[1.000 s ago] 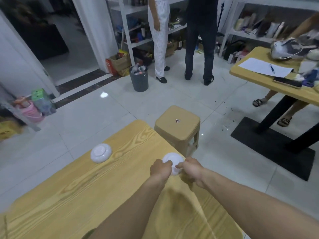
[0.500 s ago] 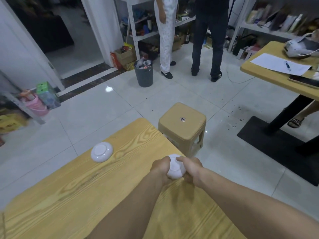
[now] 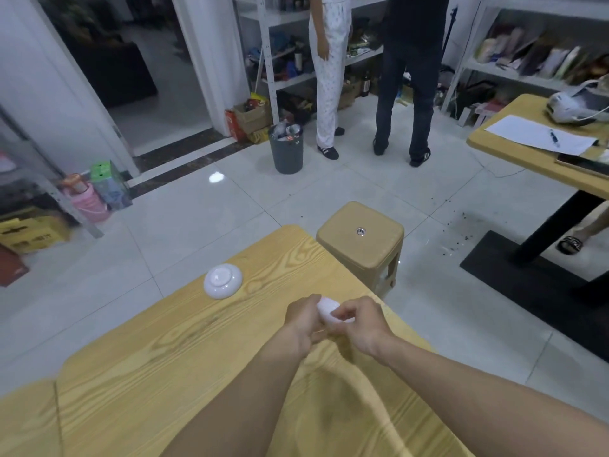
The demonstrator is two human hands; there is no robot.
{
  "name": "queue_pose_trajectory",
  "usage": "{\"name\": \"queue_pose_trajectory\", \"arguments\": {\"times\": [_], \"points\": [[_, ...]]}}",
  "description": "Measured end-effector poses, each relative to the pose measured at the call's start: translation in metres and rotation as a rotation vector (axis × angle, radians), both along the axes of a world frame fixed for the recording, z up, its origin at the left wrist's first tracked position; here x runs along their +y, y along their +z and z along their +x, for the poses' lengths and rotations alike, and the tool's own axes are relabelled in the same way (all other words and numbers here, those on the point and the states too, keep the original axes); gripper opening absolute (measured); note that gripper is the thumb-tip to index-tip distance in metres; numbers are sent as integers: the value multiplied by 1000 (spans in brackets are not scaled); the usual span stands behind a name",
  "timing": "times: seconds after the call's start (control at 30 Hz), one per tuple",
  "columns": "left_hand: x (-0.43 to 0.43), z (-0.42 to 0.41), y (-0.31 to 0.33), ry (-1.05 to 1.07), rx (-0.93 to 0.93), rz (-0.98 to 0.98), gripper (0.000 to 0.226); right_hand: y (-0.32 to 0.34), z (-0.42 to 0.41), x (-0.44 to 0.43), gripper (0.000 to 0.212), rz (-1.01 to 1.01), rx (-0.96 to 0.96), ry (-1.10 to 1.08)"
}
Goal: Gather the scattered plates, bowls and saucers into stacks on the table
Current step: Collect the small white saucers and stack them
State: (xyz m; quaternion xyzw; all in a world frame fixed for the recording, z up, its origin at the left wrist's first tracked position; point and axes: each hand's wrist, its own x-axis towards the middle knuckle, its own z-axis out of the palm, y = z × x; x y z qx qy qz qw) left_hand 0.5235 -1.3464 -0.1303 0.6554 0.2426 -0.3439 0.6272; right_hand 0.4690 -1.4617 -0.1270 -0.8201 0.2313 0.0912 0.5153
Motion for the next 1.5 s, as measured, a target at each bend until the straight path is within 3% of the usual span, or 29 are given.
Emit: {"name": "queue_pose_trajectory", "arguments": {"times": [0.1,0.2,0.37,0.5,0.6,0.73,0.9,1.13,1.37,1.5], "points": [[22,-4,-19,-47,-40,100,14,-19,-12,20,19,-185,40,153],[40,-14,-34,-102,-38,194,28,-40,-26,35,25,-320,39,323],[52,-19,-36,-139,-58,172,18,-47,-37,43,32,-547,59,513],[59,-17,-24,-97,-49,152,19,-29,-30,39,46,-569,108,563],[68,-8,-5,-3,-52,153,17,-6,-11,38,47,-445,74,466],[90,9,24,127,-84,162,13,28,31,55,44,40,171,89],[134,32,43,264,-24,136,32,51,72,87,41,358,310,-1],[187,67,37,264,71,92,44,35,111,128,51,496,403,-79],[201,114,10,229,137,68,47,12,155,159,37,422,395,-122],[201,136,-3,232,139,82,35,-2,177,170,25,353,375,-130]]}}
